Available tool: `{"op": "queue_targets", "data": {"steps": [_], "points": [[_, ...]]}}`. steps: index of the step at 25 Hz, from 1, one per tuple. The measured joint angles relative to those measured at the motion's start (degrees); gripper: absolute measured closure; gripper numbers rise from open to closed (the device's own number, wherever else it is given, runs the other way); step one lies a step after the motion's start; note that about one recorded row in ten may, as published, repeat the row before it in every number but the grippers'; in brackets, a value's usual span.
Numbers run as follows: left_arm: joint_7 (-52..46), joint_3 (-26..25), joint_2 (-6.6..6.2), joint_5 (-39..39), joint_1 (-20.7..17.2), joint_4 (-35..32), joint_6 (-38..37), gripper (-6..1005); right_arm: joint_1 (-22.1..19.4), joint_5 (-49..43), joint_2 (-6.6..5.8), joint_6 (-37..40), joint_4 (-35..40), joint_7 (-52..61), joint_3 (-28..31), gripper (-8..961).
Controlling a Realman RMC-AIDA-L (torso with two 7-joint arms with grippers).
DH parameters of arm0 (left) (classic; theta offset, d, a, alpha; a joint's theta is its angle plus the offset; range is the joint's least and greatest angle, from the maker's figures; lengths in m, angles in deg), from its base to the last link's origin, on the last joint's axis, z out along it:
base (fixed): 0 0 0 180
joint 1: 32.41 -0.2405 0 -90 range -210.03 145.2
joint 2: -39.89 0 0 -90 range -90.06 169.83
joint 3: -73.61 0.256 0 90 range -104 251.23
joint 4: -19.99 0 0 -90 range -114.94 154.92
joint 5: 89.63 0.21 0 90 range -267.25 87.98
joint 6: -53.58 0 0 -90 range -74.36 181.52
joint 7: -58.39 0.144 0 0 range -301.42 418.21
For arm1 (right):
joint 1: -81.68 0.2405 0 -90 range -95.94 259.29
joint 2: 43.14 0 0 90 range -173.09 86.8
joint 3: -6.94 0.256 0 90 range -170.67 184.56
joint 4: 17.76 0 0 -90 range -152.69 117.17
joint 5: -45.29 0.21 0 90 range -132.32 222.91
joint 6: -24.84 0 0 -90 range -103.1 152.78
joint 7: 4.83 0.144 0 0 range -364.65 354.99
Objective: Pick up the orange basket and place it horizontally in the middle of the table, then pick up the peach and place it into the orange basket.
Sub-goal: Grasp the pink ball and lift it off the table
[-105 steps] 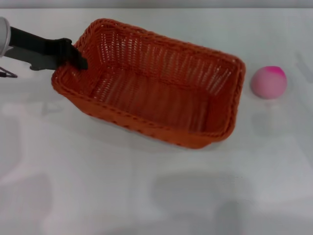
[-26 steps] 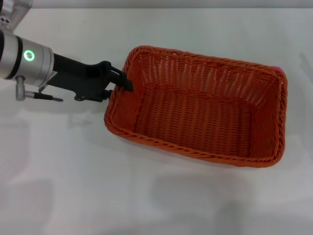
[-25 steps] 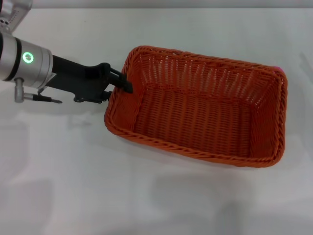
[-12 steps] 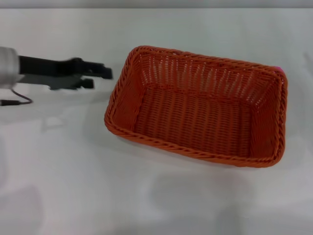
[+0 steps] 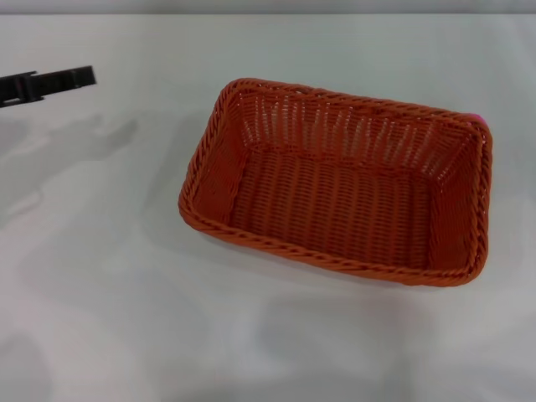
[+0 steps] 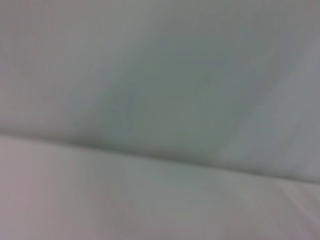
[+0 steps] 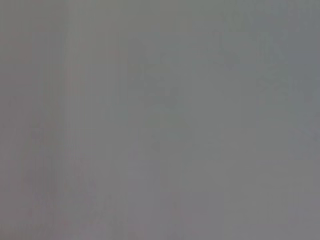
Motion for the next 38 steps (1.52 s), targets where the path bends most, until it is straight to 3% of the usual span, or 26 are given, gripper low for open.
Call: {"op": "queue_targets", "data": {"steps": [9,12,15,19,24,30,38], "points": [[20.90,-0.45,1.20,-15.24,-8.07,-0.10,-5.77,289,6.03,-22.16,-6.50,-2.74,16.07,25.96,-10.01,236],[25.31,-0.55,1.70,-18.35,-9.64,-0.12,-6.63,290,9.88,-30.44,-7.83,-6.28,19.70,32.70,-12.63,232],[28.26,-0.57,1.86,-21.04,-10.42,-0.52,-6.85,290,14.30,-38.26,-8.39,-9.44,20.80,37.08,-13.10,232],[30.34,-0.60,1.89,-22.51,-10.59,-0.70,-6.88,288,20.09,-49.79,-8.08,-12.50,20.61,41.57,-13.33,233],[32.38,-0.62,1.94,-23.89,-10.43,-0.70,-7.03,287,24.73,-61.02,-6.02,-13.89,20.73,45.37,-13.95,234],[33.88,-0.65,2.00,-25.52,-10.55,-0.77,-7.10,288,27.54,-67.18,-3.56,-14.18,20.15,47.75,-15.92,235],[34.53,-0.71,2.01,-25.64,-10.27,-0.79,-7.21,287,28.14,-69.02,-3.26,-14.18,17.86,53.36,-23.46,236]]}}
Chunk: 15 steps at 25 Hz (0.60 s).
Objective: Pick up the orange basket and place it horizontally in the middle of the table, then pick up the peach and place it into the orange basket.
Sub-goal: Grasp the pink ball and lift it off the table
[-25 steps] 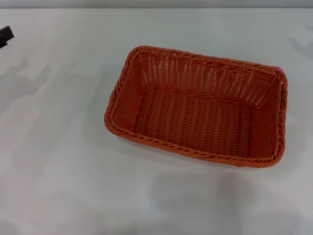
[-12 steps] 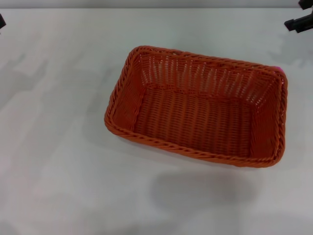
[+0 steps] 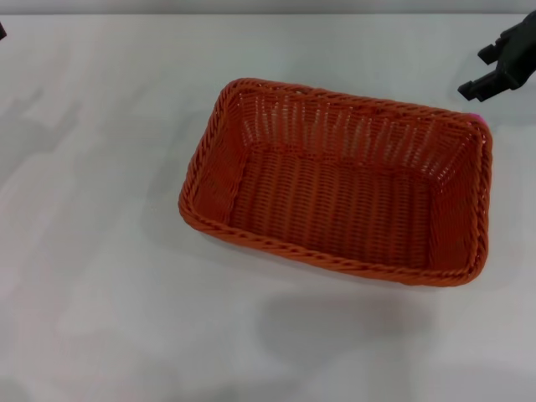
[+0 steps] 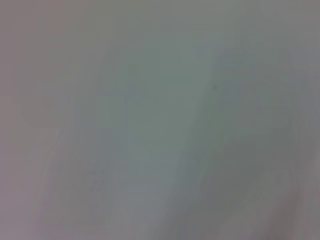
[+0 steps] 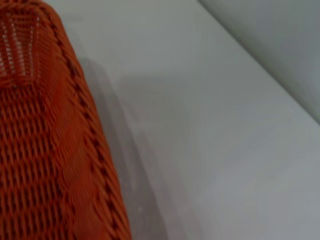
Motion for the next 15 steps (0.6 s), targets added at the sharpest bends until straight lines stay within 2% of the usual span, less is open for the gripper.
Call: {"op": "queue_targets", "data": {"steps": [4,15], "points": [[0.03,0.03,0.00,-0.02,0.10,0.00,0.02,287,0.06,-2.14,0.79,-0.07,-0.08,1.02,-0.53,237],[0.31,0.14,0.00,-0.05,-0.07,-0.35,0.39,289,0.17,-3.19,1.63,0.52,-1.90,1.54,-1.74,239]]}}
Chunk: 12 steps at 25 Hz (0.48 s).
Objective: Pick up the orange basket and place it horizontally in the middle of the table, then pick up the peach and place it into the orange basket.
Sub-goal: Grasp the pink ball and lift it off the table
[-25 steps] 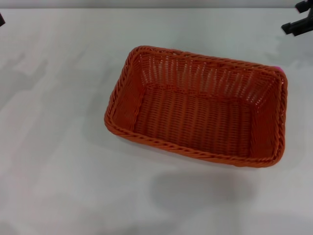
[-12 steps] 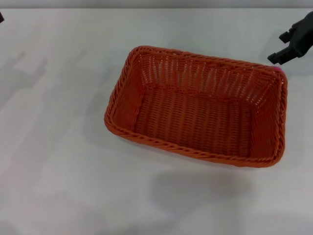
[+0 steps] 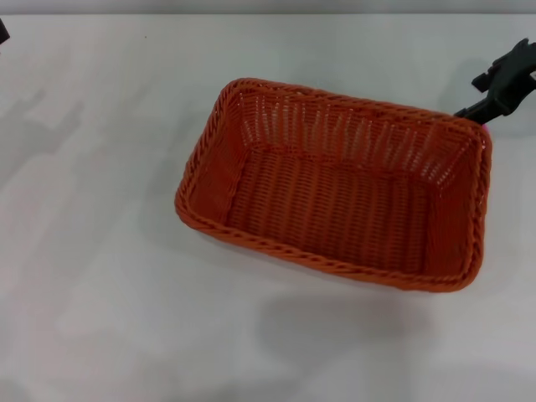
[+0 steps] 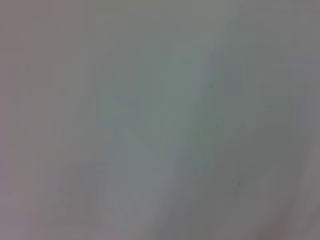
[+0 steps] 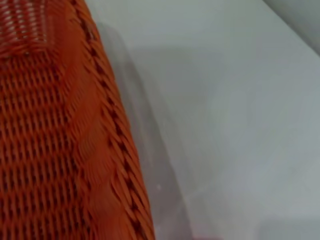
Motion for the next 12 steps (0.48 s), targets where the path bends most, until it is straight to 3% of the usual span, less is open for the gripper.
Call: {"op": "queue_targets", "data": {"steps": [12], "points": [[1.36,-0.05,0.09,-0.04,-0.32,-0.36,0.27,287,0.34,-0.84,1.03,-0.51,-0.91,1.51,-2.40,246]]}}
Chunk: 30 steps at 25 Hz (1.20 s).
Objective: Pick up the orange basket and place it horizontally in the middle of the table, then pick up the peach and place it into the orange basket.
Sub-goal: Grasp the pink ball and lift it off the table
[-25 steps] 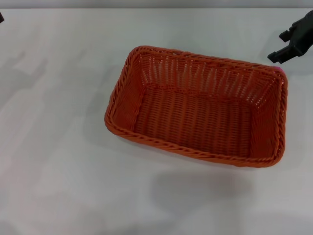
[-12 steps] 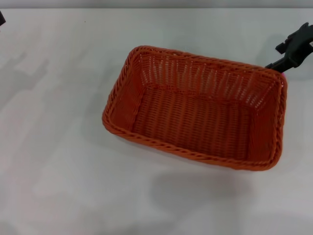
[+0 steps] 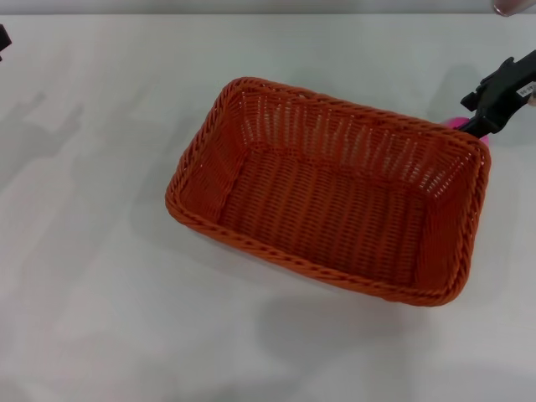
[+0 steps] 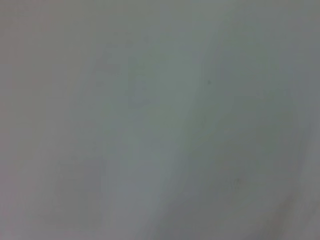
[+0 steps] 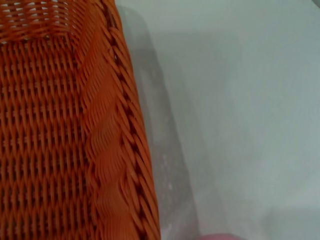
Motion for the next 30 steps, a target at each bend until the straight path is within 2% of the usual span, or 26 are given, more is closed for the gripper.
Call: {"op": "queue_targets", "data": {"steps": [14,18,21,26,30], "points": [[0.02,0.00,0.00,-0.04,-0.77,0.00,0.19,289,-0.38,-1.57,1.68,3.13,-0.34,0.08,-1.43,253],[0.35,0.00,0.00,-0.04,-0.93,0.01,0.25,290,-0.43,-1.57,1.85,3.76,-0.37,-0.18,-1.45,255],[0.64,0.00,0.00,-0.04,-0.98,0.01,0.27,290,-0.46,-1.34,1.95,3.87,-0.38,-0.48,-1.45,476],[0.72,0.00,0.00,-0.04,-0.98,0.01,0.24,293,-0.47,-0.97,2.00,3.88,-0.05,-0.63,-1.38,631],[0.79,0.00,-0.02,0.02,-1.05,0.00,0.12,295,-0.55,0.22,2.03,3.15,0.59,-1.04,-1.01,698]]}}
